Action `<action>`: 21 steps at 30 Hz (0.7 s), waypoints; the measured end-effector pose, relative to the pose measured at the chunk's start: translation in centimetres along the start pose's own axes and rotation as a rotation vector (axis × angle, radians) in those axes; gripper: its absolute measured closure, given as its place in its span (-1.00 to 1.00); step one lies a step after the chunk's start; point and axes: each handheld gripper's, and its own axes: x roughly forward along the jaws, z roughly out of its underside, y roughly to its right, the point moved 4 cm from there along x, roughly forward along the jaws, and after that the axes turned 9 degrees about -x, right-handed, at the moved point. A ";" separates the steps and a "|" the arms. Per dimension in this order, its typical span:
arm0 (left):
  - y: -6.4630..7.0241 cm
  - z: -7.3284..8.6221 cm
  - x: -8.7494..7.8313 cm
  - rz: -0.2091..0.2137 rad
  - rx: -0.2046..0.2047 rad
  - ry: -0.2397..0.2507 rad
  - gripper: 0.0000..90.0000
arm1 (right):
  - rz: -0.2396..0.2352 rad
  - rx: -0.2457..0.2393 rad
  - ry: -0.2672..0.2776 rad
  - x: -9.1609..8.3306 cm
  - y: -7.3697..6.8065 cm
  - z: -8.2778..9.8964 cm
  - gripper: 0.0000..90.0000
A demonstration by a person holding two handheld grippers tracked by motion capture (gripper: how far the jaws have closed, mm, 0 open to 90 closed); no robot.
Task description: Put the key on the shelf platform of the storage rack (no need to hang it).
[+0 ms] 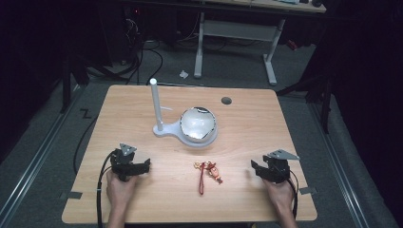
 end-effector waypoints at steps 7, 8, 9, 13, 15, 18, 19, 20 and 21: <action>0.0 0.0 0.0 -0.002 -0.004 0.003 -0.78 | -0.089 -0.057 -0.024 -0.7 -2.9 0.0 -0.02; 0.0 0.0 0.0 -0.002 -0.004 0.003 -0.78 | -0.089 -0.057 -0.024 -0.7 -2.9 0.0 -0.02; 0.0 0.0 0.0 -0.003 -0.004 0.003 -0.78 | -0.101 -0.063 -0.021 -0.8 -3.3 0.0 -0.03; 0.0 0.0 0.0 -0.003 -0.004 0.004 -0.77 | -0.156 -0.078 -0.016 -0.9 -5.3 -0.1 -0.06; 0.0 0.0 0.0 -0.003 -0.004 0.004 -0.77 | -0.165 -0.095 -0.019 -0.8 -6.1 -0.2 -0.12; 0.0 0.0 0.0 -0.002 -0.004 0.004 -0.77 | -0.175 -0.124 -0.021 -0.5 -7.5 -0.5 -0.20; 0.0 0.0 0.0 -0.002 -0.004 0.004 -0.76 | -0.179 -0.143 -0.021 -0.3 -8.4 -0.6 -0.22; 0.0 0.0 0.0 -0.002 -0.004 0.004 -0.76 | -0.179 -0.143 -0.021 -0.3 -8.4 -0.6 -0.22; 0.0 0.0 0.0 -0.002 -0.004 0.004 -0.76 | -0.205 -0.145 -0.024 0.1 -9.0 -0.7 -0.21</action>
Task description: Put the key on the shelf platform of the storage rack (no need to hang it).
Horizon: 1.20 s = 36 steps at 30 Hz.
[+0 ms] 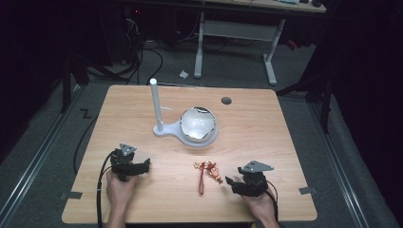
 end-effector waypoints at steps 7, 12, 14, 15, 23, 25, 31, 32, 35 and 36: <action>0.0 0.0 0.0 0.000 0.001 0.000 -0.76 | -0.037 -0.028 -0.003 1.0 -1.2 -0.7 -0.14; 0.0 0.0 0.0 0.003 0.003 -0.002 -0.75 | -0.048 -0.071 0.007 1.9 -2.0 -1.8 -0.11; 0.0 0.0 0.0 0.002 0.003 -0.001 -0.75 | -0.050 -0.093 0.009 2.2 -2.4 -2.2 -0.08; 0.0 0.0 0.0 0.002 0.003 -0.001 -0.75 | -0.050 -0.093 0.009 2.2 -2.4 -2.2 -0.08; 0.0 0.0 0.0 0.004 0.005 0.000 -0.74 | -0.031 -0.110 -0.010 3.5 -2.5 -2.8 -0.07; 0.0 0.0 0.0 0.004 0.005 -0.001 -0.74 | -0.022 -0.111 -0.016 4.0 -2.4 -2.7 -0.06; 0.0 0.0 0.0 0.004 0.005 0.001 -0.74 | -0.034 -0.102 -0.023 4.6 -2.3 -2.7 -0.05; 0.0 0.0 0.0 0.004 0.006 0.001 -0.74 | -0.036 -0.100 -0.028 4.9 -2.3 -2.6 -0.04; 0.1 0.0 0.0 0.005 0.005 0.003 -0.73 | -0.027 -0.100 -0.023 5.1 -2.2 -2.7 -0.02; 0.1 0.0 0.0 0.005 0.005 0.003 -0.72 | -0.027 -0.100 -0.023 5.1 -2.2 -2.7 -0.02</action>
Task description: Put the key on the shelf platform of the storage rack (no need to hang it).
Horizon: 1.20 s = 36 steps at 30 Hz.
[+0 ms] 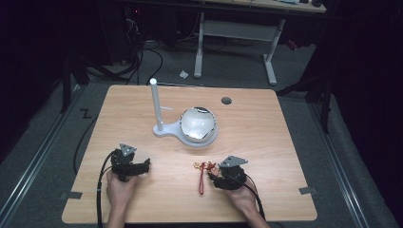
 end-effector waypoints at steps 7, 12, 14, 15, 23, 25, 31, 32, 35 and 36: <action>0.0 0.0 0.0 0.001 0.000 0.001 -0.72 | -0.004 -0.039 0.027 0.3 -0.1 -0.1 0.18; 0.0 0.0 0.0 0.001 0.000 0.001 -0.72 | -0.013 -0.043 0.036 0.3 -0.1 -0.1 0.23; 0.0 0.0 0.0 0.001 0.000 0.001 -0.72 | -0.015 -0.045 0.037 0.3 -0.1 -0.1 0.23; 0.0 0.0 0.0 0.001 0.000 0.001 -0.72 | -0.015 -0.047 0.038 0.3 -0.1 -0.1 0.23; 0.0 0.0 0.0 0.002 0.001 0.001 -0.72 | -0.019 -0.037 0.084 -0.8 0.2 -0.4 0.24; 0.0 0.0 0.0 0.002 0.001 0.001 -0.72 | -0.010 -0.039 0.098 -1.3 0.5 -0.6 0.24; 0.0 0.0 0.0 0.002 0.001 0.001 -0.72 | -0.016 -0.030 0.142 -2.7 1.2 -1.4 0.24; 0.0 0.0 0.0 0.002 0.001 0.001 -0.72 | -0.021 -0.031 0.151 -3.1 1.4 -1.6 0.24; 0.0 0.0 0.0 0.002 0.001 0.001 -0.72 | -0.061 -0.003 0.173 -4.0 1.9 -2.0 0.24; 0.0 0.0 0.0 0.001 0.000 0.001 -0.72 | -0.068 0.007 0.178 -4.3 2.1 -2.1 0.24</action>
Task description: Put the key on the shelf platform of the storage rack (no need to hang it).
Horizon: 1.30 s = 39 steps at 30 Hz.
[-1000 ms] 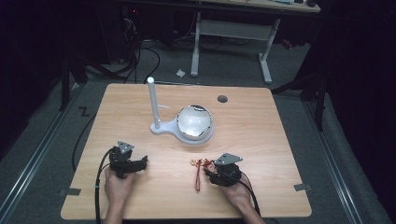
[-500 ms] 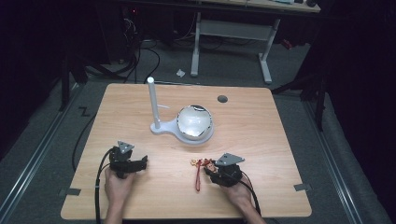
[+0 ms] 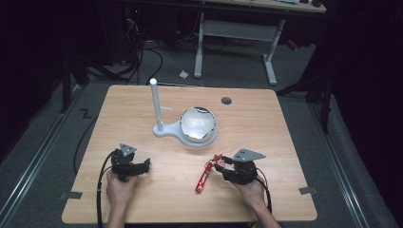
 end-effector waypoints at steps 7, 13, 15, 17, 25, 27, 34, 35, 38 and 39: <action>0.0 0.0 0.0 0.000 0.000 0.000 -0.72 | -0.006 0.004 0.031 -1.6 0.9 -0.9 0.24; 0.0 0.0 0.0 0.000 0.000 0.000 -0.72 | -0.004 -0.016 0.060 -3.3 1.6 -2.2 0.24; 0.0 0.0 0.0 0.000 0.000 0.000 -0.72 | -0.008 -0.015 0.072 -3.7 1.7 -2.6 0.24; 0.0 0.0 0.0 0.000 0.000 0.000 -0.72 | -0.006 -0.019 0.085 -4.1 1.9 -3.1 0.24; 0.0 0.0 0.0 0.000 0.000 0.000 -0.72 | -0.008 -0.033 0.120 -4.9 2.4 -4.8 0.24; 0.0 0.0 0.0 0.000 0.000 0.000 -0.72 | -0.010 -0.044 0.118 -5.0 2.5 -5.3 0.24; 0.0 0.0 0.0 0.000 0.000 0.000 -0.72 | -0.020 -0.057 0.130 -5.3 3.0 -6.8 0.24; 0.0 0.0 0.0 0.000 0.000 0.000 -0.72 | -0.023 -0.055 0.134 -5.4 3.0 -7.0 0.24; 0.0 0.0 0.0 0.000 0.000 0.000 -0.72 | -0.030 -0.067 0.146 -5.6 3.1 -7.9 0.24; 0.0 0.0 0.0 0.000 0.000 0.000 -0.72 | -0.034 -0.071 0.147 -5.6 3.1 -8.2 0.24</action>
